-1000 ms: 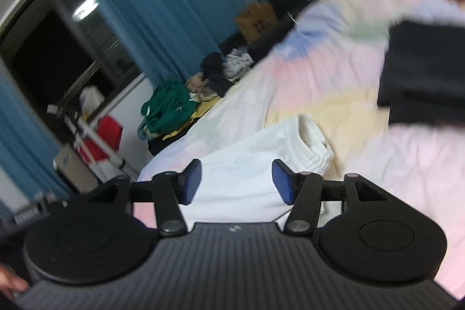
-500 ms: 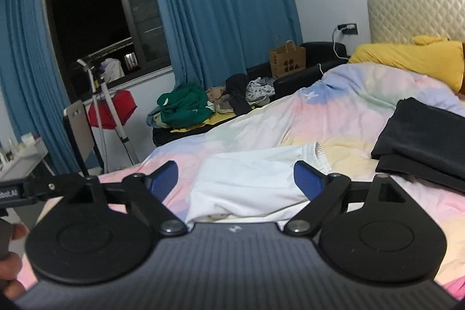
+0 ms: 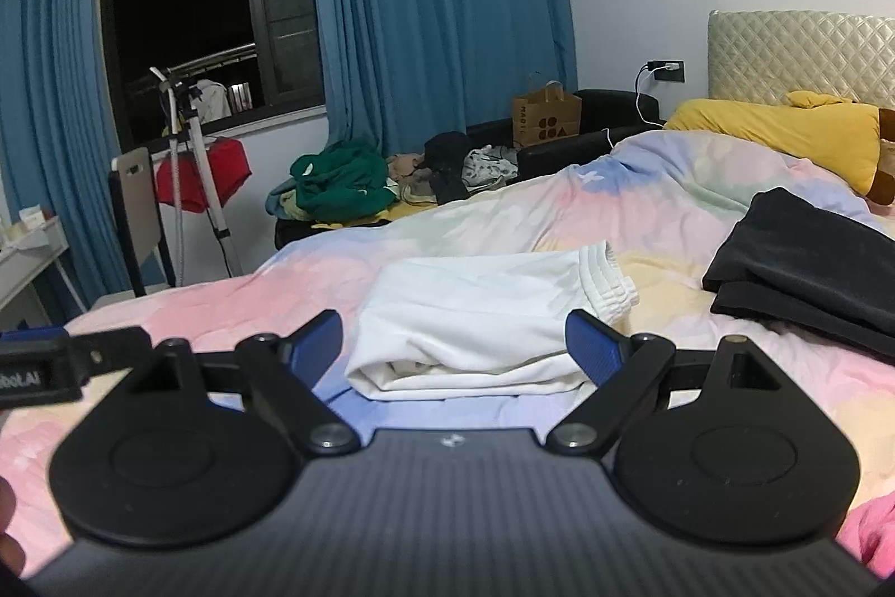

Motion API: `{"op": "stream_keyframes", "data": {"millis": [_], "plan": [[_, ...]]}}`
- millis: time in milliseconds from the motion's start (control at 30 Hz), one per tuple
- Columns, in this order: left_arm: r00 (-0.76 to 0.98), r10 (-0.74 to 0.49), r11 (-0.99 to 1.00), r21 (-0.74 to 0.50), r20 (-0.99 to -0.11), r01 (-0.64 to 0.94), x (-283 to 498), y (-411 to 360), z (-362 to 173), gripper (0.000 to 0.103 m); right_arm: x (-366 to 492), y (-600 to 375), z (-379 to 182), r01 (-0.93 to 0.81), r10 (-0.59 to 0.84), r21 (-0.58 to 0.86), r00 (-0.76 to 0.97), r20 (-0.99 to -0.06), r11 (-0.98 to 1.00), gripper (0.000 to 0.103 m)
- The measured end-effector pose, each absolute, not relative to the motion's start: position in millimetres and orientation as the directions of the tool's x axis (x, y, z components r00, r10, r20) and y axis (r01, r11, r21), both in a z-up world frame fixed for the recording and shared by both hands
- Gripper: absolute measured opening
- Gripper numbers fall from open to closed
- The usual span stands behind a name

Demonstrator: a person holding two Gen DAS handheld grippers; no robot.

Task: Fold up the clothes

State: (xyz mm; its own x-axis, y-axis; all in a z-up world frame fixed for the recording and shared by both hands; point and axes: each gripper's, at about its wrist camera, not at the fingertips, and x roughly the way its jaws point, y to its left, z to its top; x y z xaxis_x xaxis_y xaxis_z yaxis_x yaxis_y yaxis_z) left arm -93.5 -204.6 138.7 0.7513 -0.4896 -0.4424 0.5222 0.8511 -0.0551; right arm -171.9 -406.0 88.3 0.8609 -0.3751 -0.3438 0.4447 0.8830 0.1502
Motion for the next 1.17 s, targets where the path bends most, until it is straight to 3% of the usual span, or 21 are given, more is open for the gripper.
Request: {"op": "stream_keyframes", "data": {"millis": [200, 1167], "plan": [[0.728, -0.474, 0.85, -0.042, -0.495, 0.525, -85.4, -210.0, 113.6, 0.103, -165.2, -401.9, 69.5, 0.469, -0.391, 0.144, 0.841, -0.373, 0.871, 0.088], [0.709, -0.446, 0.86, -0.041, -0.546, 0.509, -71.1, -208.2, 81.0, 0.103, -163.1, -391.6, 33.6, 0.481, -0.401, 0.121, 0.825, -0.398, 0.869, 0.088]]}}
